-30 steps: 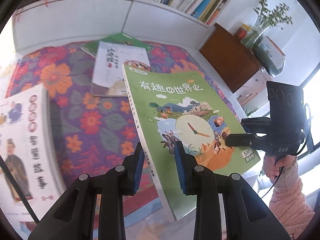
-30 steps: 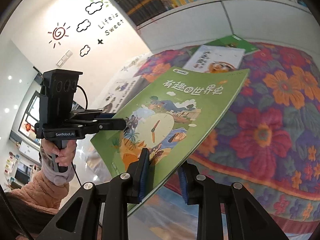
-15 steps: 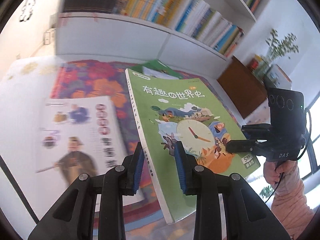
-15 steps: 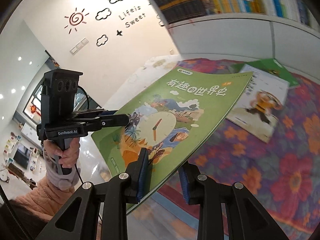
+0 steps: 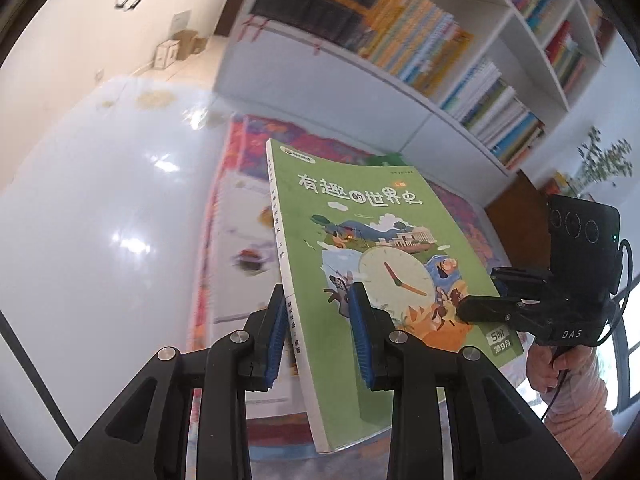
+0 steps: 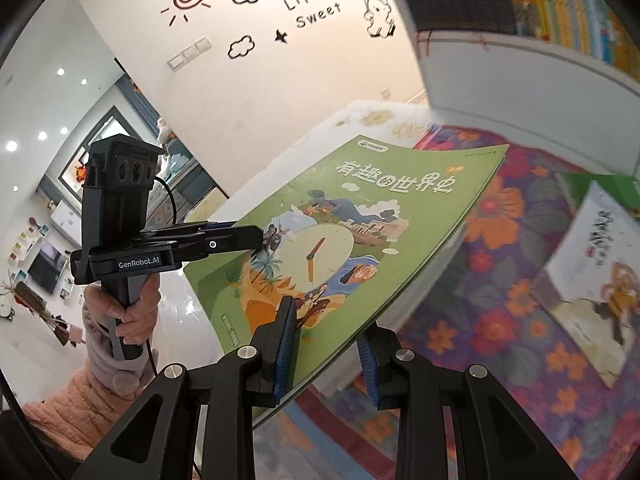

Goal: Organize books
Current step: 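Carry the green book against the white book with the left gripper while the right holds it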

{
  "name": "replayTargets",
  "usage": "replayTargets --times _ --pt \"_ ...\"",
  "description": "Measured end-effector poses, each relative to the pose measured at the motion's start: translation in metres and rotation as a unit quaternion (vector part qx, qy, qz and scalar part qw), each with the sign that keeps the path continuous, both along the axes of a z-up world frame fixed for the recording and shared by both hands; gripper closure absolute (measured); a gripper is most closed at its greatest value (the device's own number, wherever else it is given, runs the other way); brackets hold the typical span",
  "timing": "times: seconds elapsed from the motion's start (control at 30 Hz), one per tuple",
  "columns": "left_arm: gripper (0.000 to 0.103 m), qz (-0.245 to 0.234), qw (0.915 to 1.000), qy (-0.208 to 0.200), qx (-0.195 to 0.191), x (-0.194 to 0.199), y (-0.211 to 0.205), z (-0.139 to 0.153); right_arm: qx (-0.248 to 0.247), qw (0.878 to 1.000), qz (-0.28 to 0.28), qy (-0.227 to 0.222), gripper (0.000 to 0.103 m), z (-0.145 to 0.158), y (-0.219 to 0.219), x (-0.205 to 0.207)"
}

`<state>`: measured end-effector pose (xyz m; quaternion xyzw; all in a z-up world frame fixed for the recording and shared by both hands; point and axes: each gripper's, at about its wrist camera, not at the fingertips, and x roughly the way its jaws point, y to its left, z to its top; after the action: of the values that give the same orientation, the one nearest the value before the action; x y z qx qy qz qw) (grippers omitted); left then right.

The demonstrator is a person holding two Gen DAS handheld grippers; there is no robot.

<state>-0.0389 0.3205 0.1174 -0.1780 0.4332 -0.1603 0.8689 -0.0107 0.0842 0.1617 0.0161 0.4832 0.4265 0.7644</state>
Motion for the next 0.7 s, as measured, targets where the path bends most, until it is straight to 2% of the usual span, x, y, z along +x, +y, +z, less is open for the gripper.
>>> replayTargets --times 0.27,0.7 --pt "0.076 0.011 0.9996 0.025 -0.011 0.009 0.019 -0.032 -0.006 0.999 0.005 0.035 0.075 -0.032 0.023 0.014" --pt "0.077 0.008 0.9993 0.037 -0.001 0.007 0.02 -0.045 -0.025 0.996 -0.005 0.081 0.067 -0.054 0.03 0.018"
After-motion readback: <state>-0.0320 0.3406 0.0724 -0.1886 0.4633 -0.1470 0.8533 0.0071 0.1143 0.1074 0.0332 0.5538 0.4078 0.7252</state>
